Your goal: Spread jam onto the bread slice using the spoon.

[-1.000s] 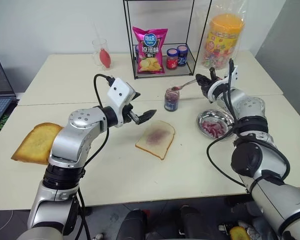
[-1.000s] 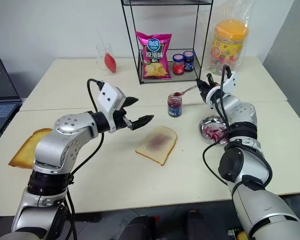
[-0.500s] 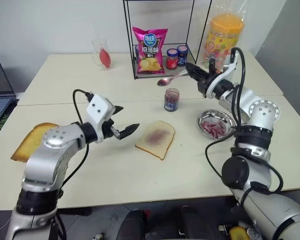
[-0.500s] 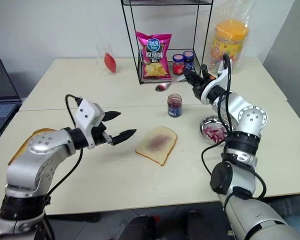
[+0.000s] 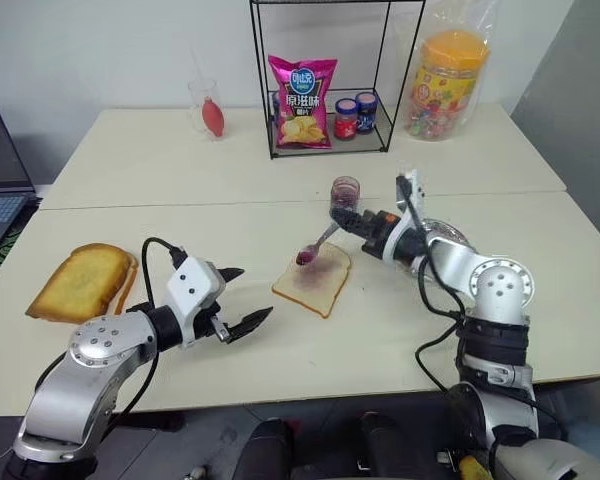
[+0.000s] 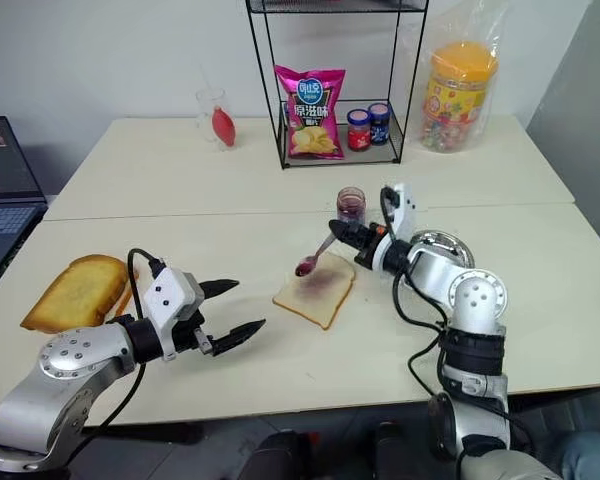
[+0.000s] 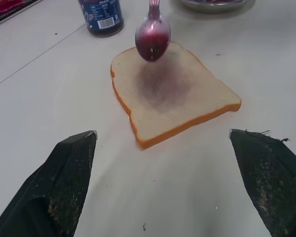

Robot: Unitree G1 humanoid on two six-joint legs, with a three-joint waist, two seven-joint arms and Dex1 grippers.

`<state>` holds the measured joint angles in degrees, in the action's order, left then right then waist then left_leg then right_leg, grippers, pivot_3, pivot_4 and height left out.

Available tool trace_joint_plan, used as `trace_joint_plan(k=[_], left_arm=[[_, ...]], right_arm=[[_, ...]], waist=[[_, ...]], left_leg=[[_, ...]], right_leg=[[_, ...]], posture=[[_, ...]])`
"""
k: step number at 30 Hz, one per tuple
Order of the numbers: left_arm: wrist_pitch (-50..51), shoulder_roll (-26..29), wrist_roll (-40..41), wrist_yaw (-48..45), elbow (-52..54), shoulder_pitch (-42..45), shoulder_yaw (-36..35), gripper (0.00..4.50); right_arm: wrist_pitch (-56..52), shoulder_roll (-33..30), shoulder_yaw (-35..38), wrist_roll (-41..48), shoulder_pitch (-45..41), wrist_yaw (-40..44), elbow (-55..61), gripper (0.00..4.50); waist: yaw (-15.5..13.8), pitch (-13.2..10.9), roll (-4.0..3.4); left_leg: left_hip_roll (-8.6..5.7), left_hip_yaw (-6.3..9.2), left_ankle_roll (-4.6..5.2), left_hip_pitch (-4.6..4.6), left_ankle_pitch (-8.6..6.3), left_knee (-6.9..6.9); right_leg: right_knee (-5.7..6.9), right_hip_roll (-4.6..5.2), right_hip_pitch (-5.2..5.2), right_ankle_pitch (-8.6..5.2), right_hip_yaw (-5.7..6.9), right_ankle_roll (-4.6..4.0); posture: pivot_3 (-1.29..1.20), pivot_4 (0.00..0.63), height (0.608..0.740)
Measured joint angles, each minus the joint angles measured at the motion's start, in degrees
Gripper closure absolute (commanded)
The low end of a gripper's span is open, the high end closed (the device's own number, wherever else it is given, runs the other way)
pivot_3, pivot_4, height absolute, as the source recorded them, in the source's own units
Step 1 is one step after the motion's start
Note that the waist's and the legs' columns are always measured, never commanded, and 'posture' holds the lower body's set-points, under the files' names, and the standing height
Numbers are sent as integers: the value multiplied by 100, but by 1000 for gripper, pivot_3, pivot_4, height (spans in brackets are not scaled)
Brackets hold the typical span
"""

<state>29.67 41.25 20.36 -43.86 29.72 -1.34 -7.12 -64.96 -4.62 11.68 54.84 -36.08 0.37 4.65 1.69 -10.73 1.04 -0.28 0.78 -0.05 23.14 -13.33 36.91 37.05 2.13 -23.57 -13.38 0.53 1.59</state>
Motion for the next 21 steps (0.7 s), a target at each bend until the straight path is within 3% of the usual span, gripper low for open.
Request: trace_joint_plan(k=[4, 13, 21], left_arm=[[-175, -1, -90, -2, -105, -5, 25, 0], [-490, -2, -251, -57, -183, -105, 227, 0], [-638, -6, -326, -59, -254, -103, 329, 0]], right_arm=[[587, -90, -684, -707, 233, 517, -103, 4487], [1154, -147, -1129, -1359, 231, 1143, -253, 4487], [1760, -849, -1914, -2136, 316, 1925, 216, 4487]], waist=[[0, 0, 0], [-2, 0, 0], [-22, 0, 1]], left_leg=[[0, -3, 0, 1, 0, 0], [2, -1, 0, -1, 0, 0], [1, 0, 0, 0, 0, 2]], right_leg=[[0, 0, -3, 0, -2, 0], [1, 1, -2, 0, -1, 1], [-3, 4, 0, -1, 0, 1]], posture=[[0, 150, 740], [0, 150, 740], [0, 150, 740]])
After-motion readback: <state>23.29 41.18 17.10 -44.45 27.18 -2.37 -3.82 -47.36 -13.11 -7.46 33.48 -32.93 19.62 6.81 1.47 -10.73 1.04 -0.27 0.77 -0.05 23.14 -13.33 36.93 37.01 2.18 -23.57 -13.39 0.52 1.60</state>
